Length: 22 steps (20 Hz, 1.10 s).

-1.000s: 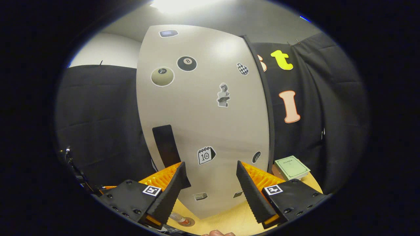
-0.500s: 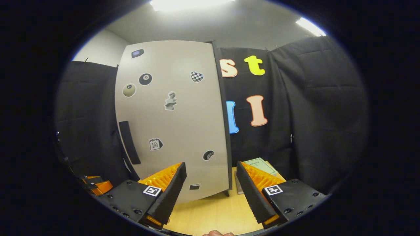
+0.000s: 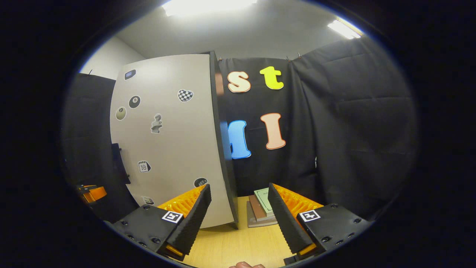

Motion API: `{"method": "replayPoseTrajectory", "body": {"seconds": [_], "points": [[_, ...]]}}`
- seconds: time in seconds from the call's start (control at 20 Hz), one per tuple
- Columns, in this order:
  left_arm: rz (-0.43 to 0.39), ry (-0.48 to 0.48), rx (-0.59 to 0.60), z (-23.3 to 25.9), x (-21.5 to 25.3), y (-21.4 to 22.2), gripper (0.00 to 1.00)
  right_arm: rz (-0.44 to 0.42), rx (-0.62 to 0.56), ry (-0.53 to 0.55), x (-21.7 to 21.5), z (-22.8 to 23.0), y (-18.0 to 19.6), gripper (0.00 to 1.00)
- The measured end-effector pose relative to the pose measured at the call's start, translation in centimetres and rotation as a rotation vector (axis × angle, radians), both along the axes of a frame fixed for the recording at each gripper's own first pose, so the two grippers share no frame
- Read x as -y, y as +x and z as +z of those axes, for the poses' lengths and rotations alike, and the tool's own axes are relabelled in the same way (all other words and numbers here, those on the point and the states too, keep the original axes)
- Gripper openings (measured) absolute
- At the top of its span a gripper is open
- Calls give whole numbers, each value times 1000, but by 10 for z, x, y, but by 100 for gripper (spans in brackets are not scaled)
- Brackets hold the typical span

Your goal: Open the cabinet door with the right hand, grasp the bottle in the cabinet with the left hand and place it on the coaster, then close the cabinet door with the right hand.

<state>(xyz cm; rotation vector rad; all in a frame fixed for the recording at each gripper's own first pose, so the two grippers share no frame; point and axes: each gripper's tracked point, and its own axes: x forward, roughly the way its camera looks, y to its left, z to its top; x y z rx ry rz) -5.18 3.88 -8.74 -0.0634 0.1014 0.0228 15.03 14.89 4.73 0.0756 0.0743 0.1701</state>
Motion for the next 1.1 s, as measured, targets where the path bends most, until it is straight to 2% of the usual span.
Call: {"method": "replayPoseTrajectory", "body": {"seconds": [0.05, 0.3, 0.35, 0.4, 0.65, 0.9, 1.1], "points": [[20, 0, 9, 4, -3, 0, 88, 10, -2, 7, 1, -1, 4, 98], [59, -7, 48, 16, -7, 6, 86, 40, -19, 17, 2, -9, 24, 98], [55, -4, 54, 18, -7, 7, 88, 46, -25, 18, -1, -10, 27, 98], [47, -3, 57, 19, -6, 8, 86, 50, -28, 18, -3, -11, 28, 98], [13, 8, 78, 24, -5, 11, 88, 41, -35, -9, -8, -18, 26, 98], [-55, 48, 77, 23, 0, 12, 86, -12, -47, -2, -6, -19, 11, 98], [-68, 26, 56, 13, 1, 5, 88, -78, -41, -26, -1, -21, -6, 98]]}}
